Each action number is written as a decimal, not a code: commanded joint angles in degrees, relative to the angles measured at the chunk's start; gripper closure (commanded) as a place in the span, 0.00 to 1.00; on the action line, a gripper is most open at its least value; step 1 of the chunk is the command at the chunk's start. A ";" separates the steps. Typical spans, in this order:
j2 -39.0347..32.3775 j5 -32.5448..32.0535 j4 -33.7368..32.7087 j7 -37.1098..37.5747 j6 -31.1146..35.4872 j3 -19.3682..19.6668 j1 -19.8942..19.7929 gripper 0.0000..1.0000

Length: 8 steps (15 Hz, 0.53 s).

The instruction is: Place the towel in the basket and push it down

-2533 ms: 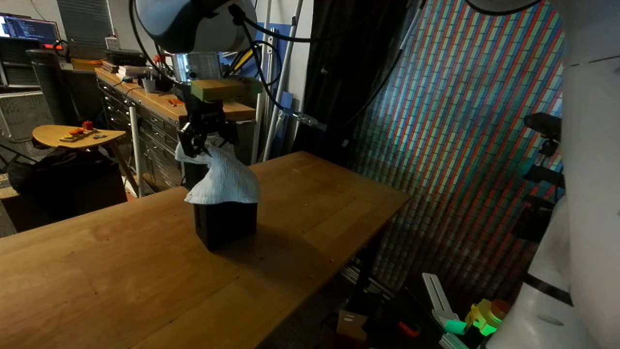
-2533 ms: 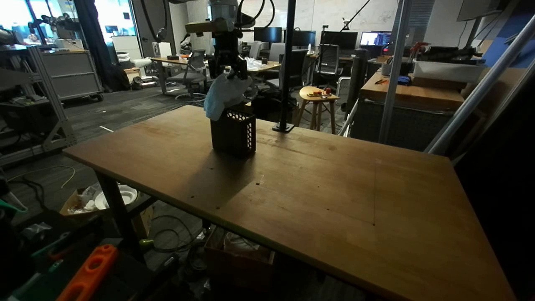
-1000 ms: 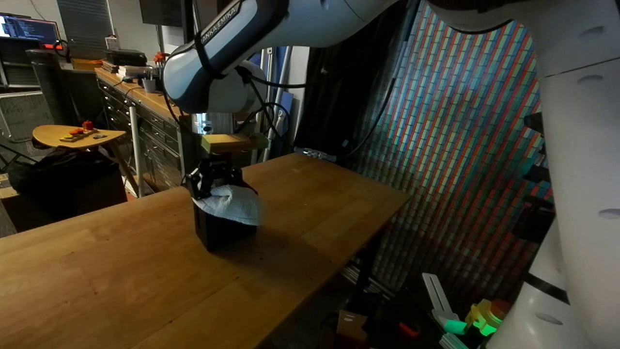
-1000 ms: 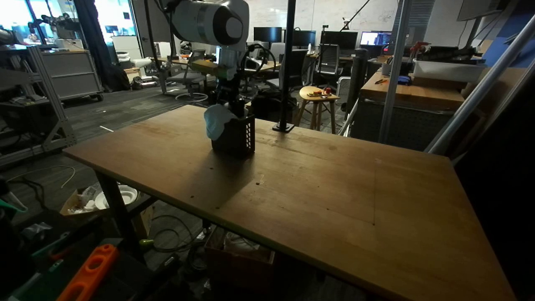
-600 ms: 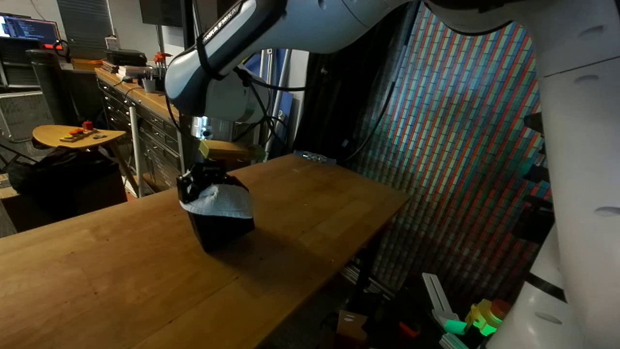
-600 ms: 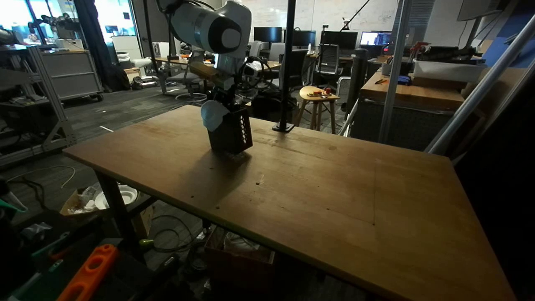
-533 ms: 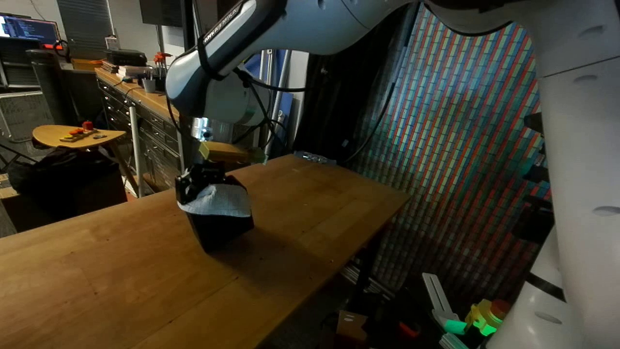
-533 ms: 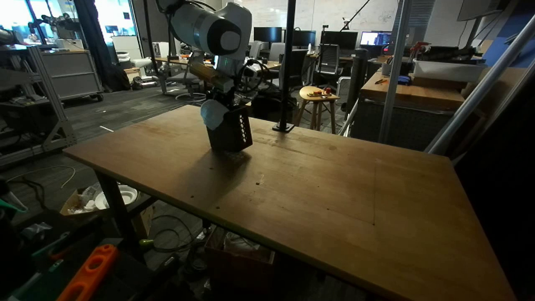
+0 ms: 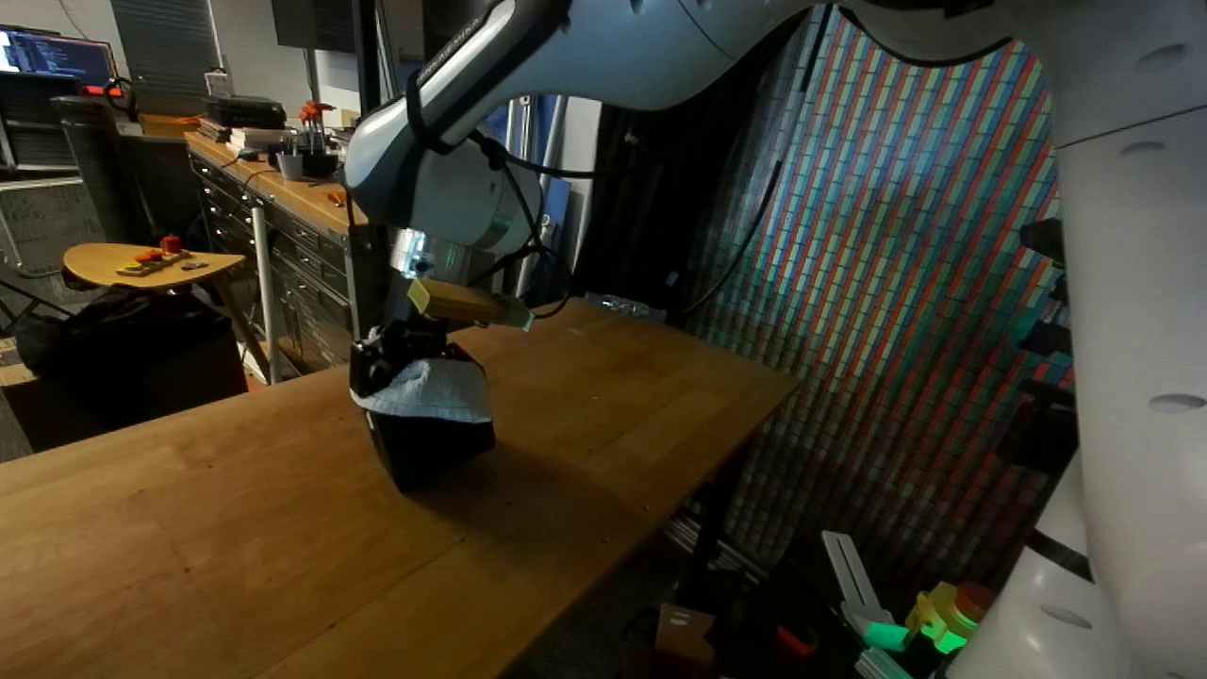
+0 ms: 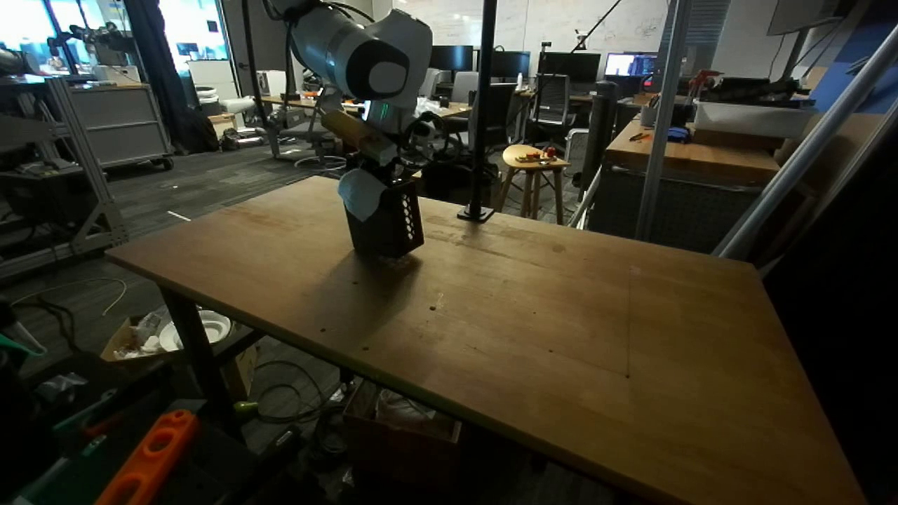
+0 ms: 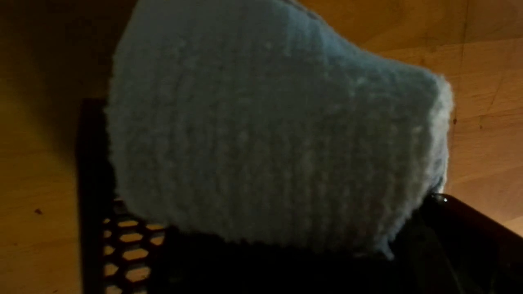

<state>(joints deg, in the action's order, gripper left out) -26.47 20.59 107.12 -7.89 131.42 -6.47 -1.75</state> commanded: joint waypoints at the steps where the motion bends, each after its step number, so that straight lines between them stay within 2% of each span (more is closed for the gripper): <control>1: 4.83 -2.48 3.07 -1.61 -2.82 0.58 -0.35 0.96; 2: 5.77 -4.03 2.93 -1.43 -4.27 1.01 -0.09 0.74; 4: 7.83 -8.04 1.84 -0.36 -8.43 1.79 0.74 0.71; 5: 8.93 -9.83 1.15 0.05 -10.59 1.96 1.08 0.65; 8: 12.19 -13.22 0.02 0.24 -15.18 1.84 1.90 0.42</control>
<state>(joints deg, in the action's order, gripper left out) -18.52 10.51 107.57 -8.63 120.82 -5.37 -1.47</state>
